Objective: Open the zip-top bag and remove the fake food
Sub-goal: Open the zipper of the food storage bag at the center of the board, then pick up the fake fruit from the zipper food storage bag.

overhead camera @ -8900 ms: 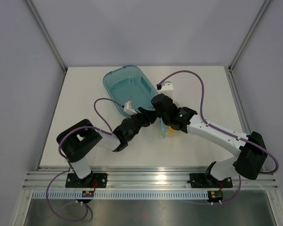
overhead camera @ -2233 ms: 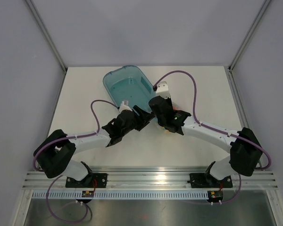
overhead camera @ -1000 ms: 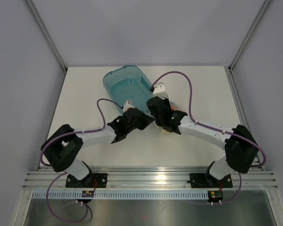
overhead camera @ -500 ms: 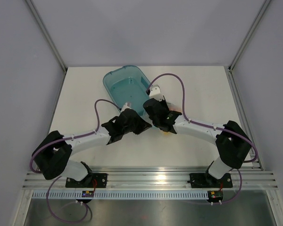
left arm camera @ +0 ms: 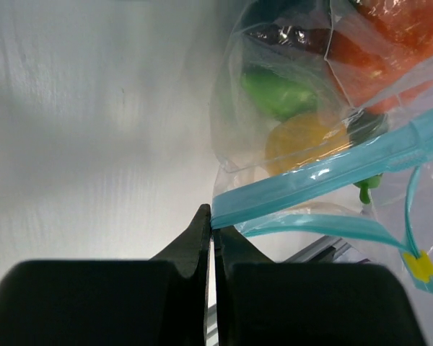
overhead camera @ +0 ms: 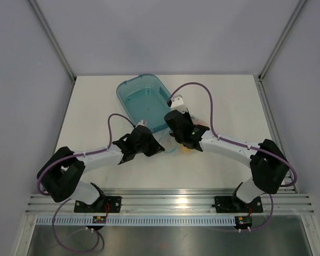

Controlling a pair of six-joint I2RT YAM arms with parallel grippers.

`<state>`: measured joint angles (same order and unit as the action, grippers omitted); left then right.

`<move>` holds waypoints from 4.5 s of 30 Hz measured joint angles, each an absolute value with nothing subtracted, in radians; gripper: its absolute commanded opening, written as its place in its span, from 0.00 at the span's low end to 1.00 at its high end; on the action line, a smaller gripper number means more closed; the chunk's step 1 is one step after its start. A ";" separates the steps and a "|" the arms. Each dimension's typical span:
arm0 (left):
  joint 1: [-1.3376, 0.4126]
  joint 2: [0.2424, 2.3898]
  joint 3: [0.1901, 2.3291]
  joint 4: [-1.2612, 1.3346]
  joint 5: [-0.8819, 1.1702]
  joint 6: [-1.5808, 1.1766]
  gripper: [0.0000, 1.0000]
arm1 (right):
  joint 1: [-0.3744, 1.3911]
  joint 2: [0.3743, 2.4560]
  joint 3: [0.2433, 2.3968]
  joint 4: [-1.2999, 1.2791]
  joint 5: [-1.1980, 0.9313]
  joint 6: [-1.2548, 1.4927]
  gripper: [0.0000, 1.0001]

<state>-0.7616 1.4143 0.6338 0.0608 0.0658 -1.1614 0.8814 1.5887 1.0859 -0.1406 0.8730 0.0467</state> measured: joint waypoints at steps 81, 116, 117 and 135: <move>-0.884 1.536 0.706 0.354 -0.123 -0.994 0.68 | 0.897 1.272 0.965 -0.120 0.355 0.168 0.22; -0.909 1.625 0.717 0.360 -0.105 -0.966 0.71 | 0.673 1.301 0.949 -0.281 0.603 0.565 0.89; -0.910 1.625 0.718 0.360 -0.105 -0.965 0.71 | 0.664 1.314 0.949 -0.291 0.588 0.588 0.89; -0.915 1.718 0.793 0.356 -0.106 -0.941 0.68 | 0.606 1.412 0.900 -0.266 0.405 0.740 0.87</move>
